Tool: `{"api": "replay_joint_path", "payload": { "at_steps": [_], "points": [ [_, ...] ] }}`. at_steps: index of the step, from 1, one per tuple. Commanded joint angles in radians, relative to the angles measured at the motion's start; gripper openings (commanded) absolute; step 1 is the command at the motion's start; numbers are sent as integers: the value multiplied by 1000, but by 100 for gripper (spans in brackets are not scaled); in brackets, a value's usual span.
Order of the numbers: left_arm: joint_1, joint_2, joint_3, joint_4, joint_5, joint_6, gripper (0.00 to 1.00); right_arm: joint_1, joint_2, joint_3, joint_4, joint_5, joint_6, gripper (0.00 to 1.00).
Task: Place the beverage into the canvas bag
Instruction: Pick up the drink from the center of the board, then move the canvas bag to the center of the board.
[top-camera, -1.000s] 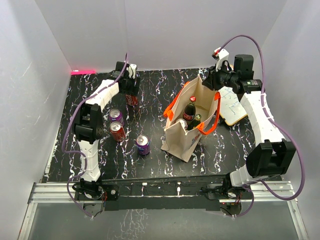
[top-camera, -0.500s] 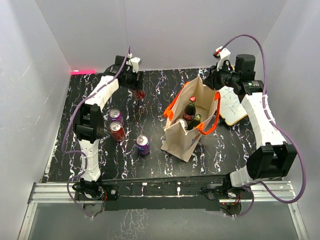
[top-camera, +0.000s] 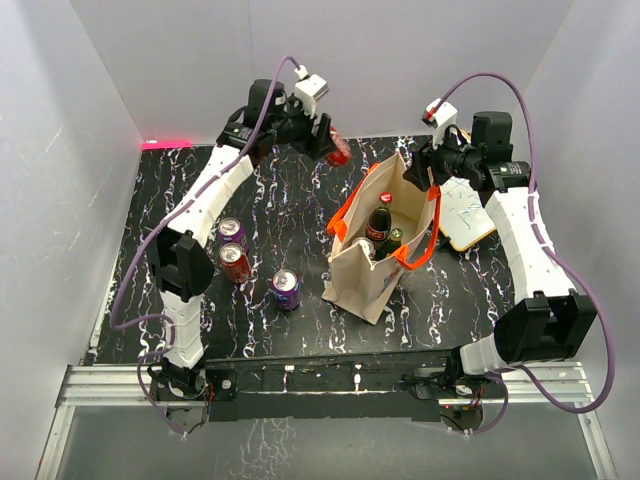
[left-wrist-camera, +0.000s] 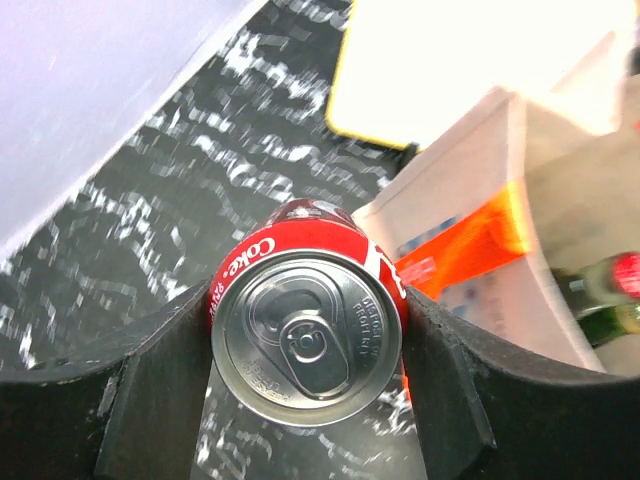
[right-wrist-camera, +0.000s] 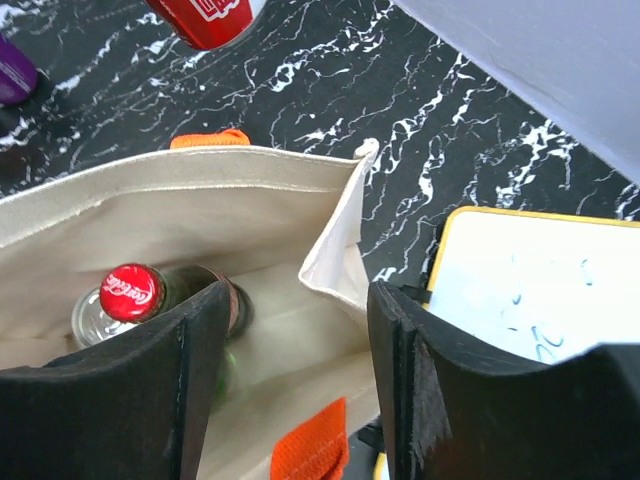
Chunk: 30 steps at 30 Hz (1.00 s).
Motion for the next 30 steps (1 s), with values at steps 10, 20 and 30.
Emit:
{"api": "replay_joint_path", "payload": {
  "at_steps": [10,20,30],
  "points": [
    [-125,-138,187,88,221,3,0,0,55,138,-120,79,-253,62],
    [-209,-108,194,107,287,-14,0,-2,63,86,-92,111,-230,58],
    [-254,-10,247,138,289,-27,0,-2,74,57,-33,180,-92,46]
  ]
}}
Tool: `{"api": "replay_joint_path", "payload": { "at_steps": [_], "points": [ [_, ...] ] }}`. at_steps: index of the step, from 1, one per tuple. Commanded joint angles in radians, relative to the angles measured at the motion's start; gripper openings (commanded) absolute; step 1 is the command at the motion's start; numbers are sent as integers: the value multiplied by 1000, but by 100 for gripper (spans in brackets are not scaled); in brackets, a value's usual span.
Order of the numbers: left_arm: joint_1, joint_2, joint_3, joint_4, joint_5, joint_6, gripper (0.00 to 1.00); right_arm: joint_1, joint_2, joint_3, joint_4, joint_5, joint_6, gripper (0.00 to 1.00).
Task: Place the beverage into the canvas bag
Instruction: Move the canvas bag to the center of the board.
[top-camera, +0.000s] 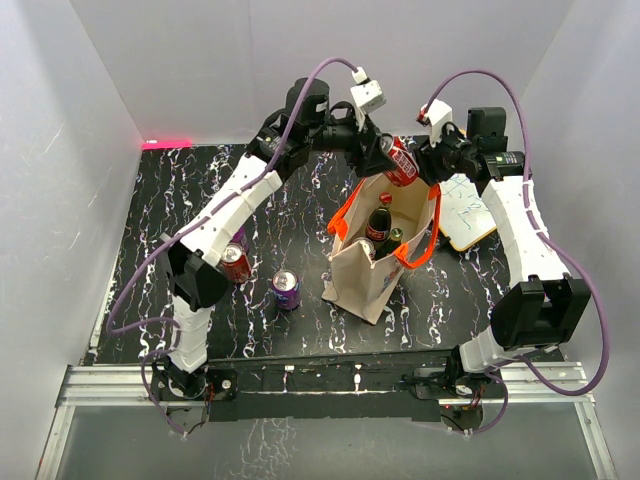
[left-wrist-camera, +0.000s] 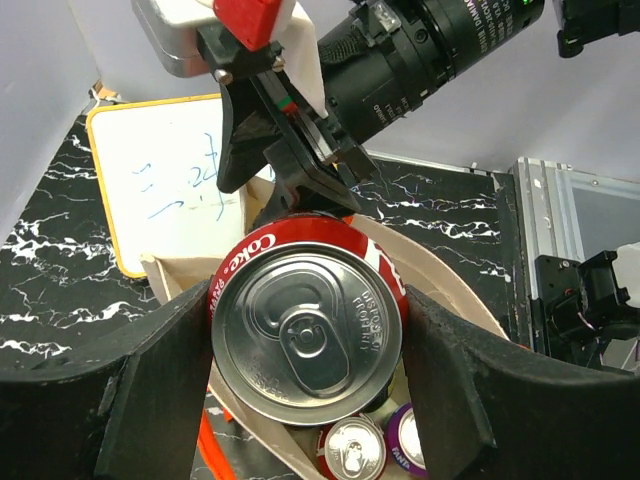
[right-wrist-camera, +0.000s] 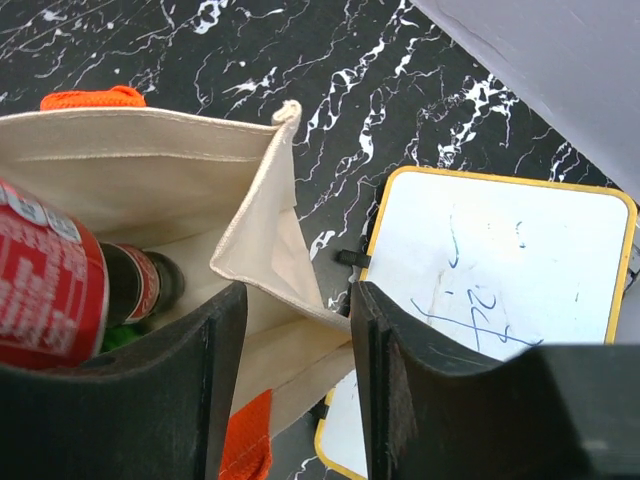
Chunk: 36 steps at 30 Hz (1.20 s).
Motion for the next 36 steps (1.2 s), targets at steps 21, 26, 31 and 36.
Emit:
{"api": "replay_joint_path", "payload": {
  "at_steps": [21,26,31,36],
  "points": [
    [-43,149,97,95,-31,64,0,-1,10,11,131,199,194,41],
    [-55,201,136,62,-89,100,0,-3,12,23,138,227,220,40],
    [-71,247,171,34,-138,141,0,-4,9,25,136,224,239,40],
    [-78,282,209,10,-187,165,0,-6,-10,-8,137,204,251,39]
  ]
}}
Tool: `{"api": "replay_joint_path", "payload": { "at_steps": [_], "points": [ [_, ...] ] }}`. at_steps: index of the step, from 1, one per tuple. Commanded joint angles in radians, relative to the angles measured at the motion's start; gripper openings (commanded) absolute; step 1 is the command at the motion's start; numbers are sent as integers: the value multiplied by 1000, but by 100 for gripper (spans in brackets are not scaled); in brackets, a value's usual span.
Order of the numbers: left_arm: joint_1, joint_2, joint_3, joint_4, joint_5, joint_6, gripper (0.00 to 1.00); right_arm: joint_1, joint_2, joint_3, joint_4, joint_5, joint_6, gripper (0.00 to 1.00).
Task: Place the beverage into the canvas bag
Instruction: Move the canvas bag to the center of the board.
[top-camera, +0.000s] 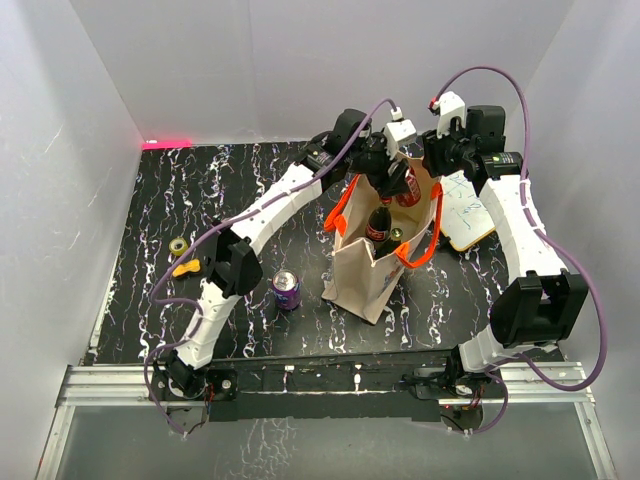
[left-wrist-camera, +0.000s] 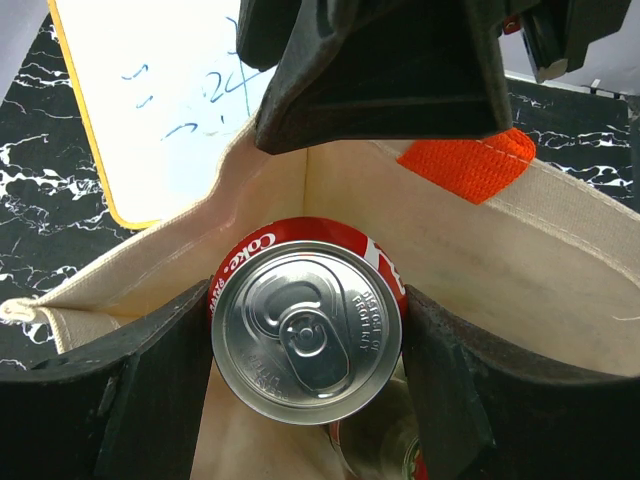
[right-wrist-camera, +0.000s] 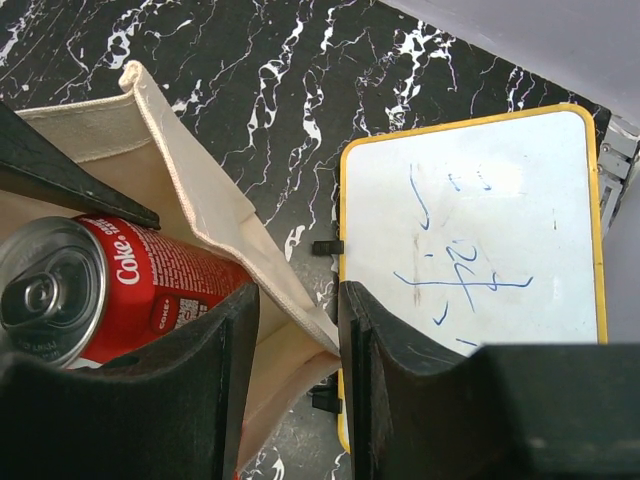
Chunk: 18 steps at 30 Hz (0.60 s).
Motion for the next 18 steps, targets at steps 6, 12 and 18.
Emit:
{"api": "replay_joint_path", "payload": {
  "at_steps": [6,12,18],
  "points": [
    [-32,-15,83,25,-101,37,0,-8,-45,-16,43,-1,33,40],
    [-67,-12,90,54,-167,19,0,-20,-56,-13,45,-12,72,40],
    [-87,15,126,69,-183,52,0,-35,-82,-24,57,-35,146,40]
  ]
}}
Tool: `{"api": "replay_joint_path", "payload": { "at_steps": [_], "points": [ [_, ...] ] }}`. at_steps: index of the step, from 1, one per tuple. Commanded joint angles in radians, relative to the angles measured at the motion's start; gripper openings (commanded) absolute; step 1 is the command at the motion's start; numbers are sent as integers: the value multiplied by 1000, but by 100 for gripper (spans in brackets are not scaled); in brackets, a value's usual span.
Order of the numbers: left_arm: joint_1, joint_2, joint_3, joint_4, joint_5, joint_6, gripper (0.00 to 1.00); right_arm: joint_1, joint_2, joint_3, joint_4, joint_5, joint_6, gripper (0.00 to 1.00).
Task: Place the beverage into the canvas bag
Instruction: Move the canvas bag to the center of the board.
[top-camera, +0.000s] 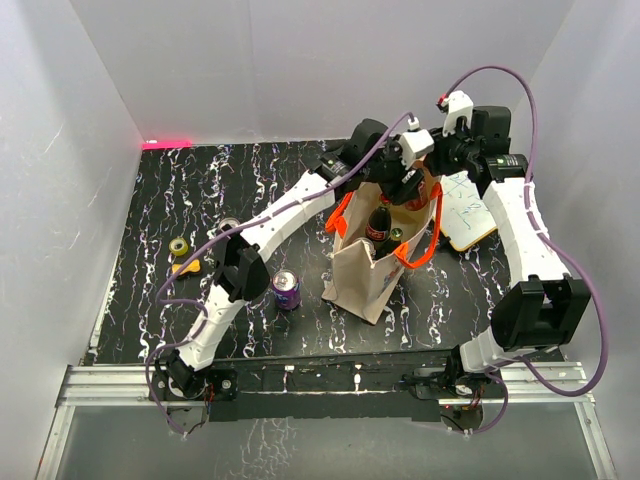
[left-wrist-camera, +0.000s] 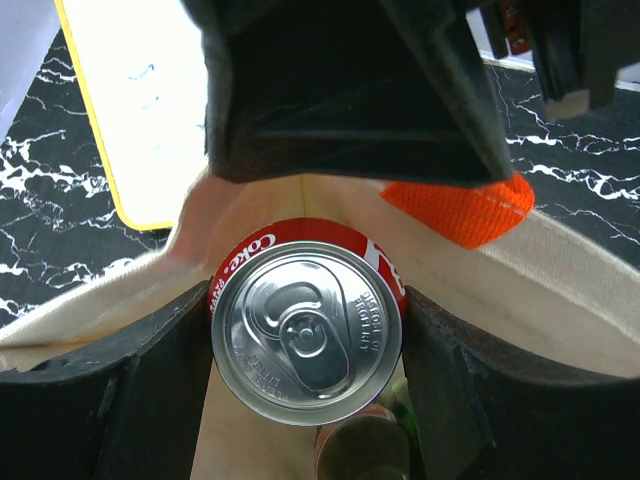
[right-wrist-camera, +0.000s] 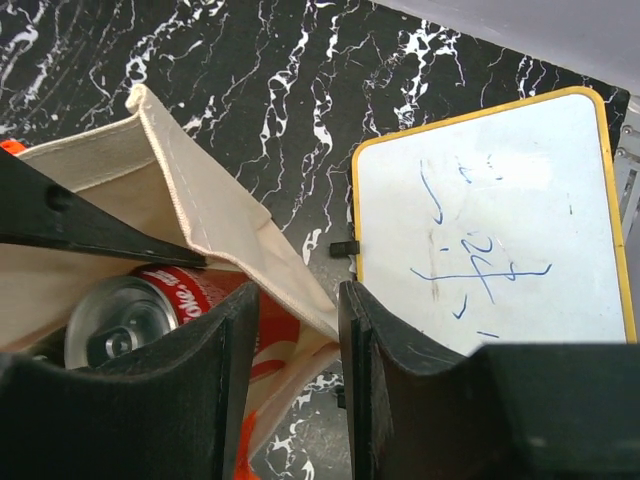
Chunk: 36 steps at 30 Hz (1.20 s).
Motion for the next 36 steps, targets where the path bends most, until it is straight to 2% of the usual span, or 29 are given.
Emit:
{"api": "replay_joint_path", "payload": {
  "at_steps": [1,9,14,20,26,30,36],
  "points": [
    [-15,-2,101,93,-9,39,0,-35,-66,-10,43,-30,80,40],
    [-29,21,110,68,36,72,0,-65,-80,-11,51,-76,116,43],
    [-32,47,151,-14,96,126,0,-78,-89,-36,56,-88,120,44],
    [-33,47,152,-147,140,251,0,-91,-100,-57,65,-103,123,44],
    [-45,38,156,-196,143,393,0,-101,-107,-67,67,-113,132,45],
    [-49,38,148,-157,122,414,0,-107,-115,-76,67,-116,136,45],
    [-50,9,114,64,36,376,0,-118,-154,-93,83,-150,123,46]
  ]
}}
